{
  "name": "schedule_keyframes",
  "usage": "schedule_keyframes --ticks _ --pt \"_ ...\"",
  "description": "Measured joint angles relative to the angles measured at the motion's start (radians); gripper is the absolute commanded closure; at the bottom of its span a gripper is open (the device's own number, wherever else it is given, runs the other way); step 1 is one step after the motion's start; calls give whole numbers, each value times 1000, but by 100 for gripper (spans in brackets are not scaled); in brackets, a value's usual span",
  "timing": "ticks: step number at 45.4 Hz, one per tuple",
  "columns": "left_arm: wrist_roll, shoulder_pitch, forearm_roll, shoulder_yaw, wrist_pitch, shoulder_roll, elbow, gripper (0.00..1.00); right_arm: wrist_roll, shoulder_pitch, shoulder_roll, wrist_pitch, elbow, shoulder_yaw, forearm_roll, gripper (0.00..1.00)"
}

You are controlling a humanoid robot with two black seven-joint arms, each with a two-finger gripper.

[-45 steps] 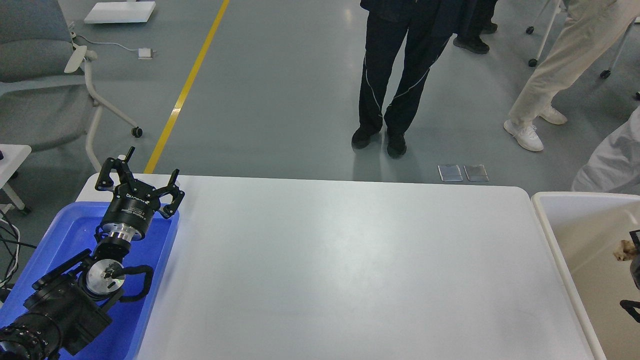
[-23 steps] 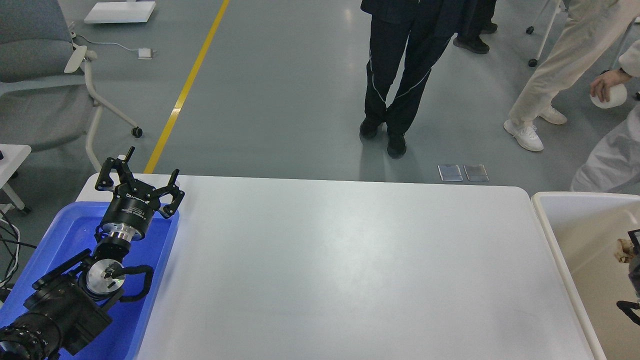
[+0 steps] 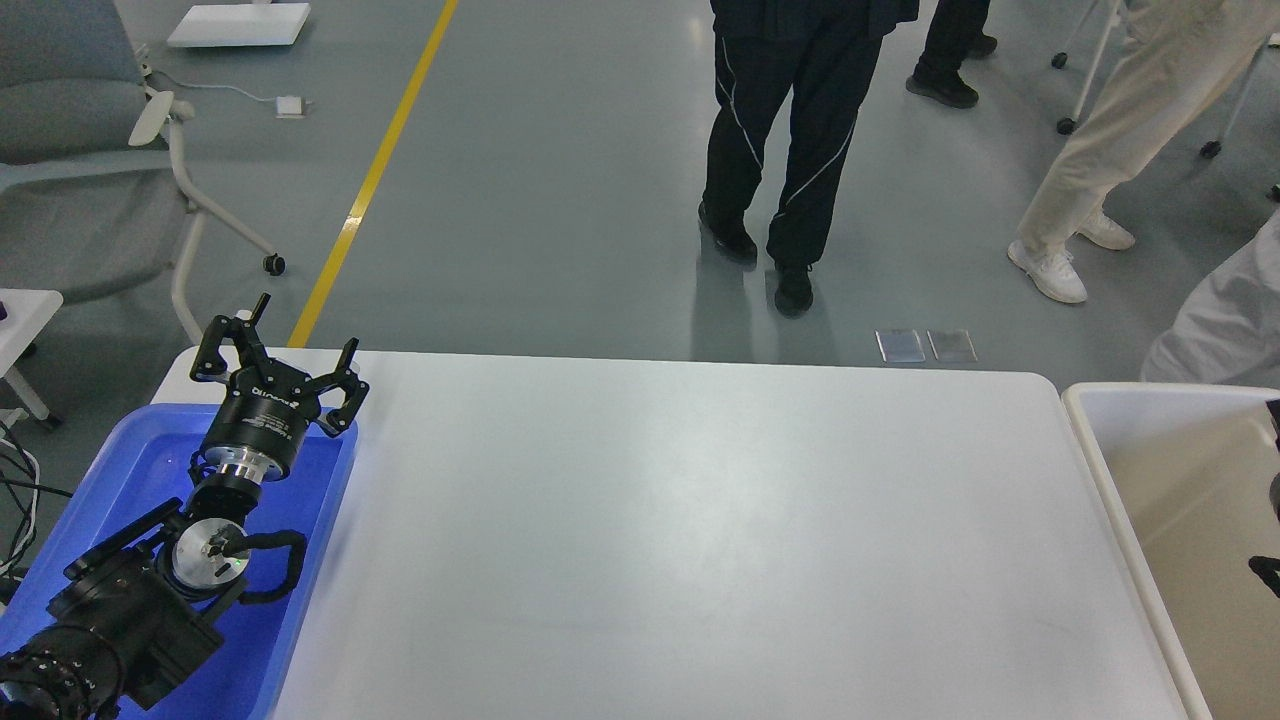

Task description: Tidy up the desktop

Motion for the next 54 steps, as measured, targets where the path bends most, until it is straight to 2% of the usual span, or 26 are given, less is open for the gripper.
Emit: schedule_keyframes --ticks 18,23,29,35,44,54 --pt "0 1 0 0 0 0 0 0 13 94 -204 19 335 361 -7 0" --pt "0 1 0 0 0 0 0 0 60 102 -243 26 431 451 -10 0" --pt "0 1 0 0 0 0 0 0 174 106 -281 38 537 543 -13 0" --pt "0 1 0 0 0 0 0 0 245 101 -297 60 619 624 -14 0" --pt "0 1 0 0 0 0 0 0 295 82 -289 91 703 711 -15 0" --pt "0 1 0 0 0 0 0 0 319 49 -242 136 736 751 -15 0"
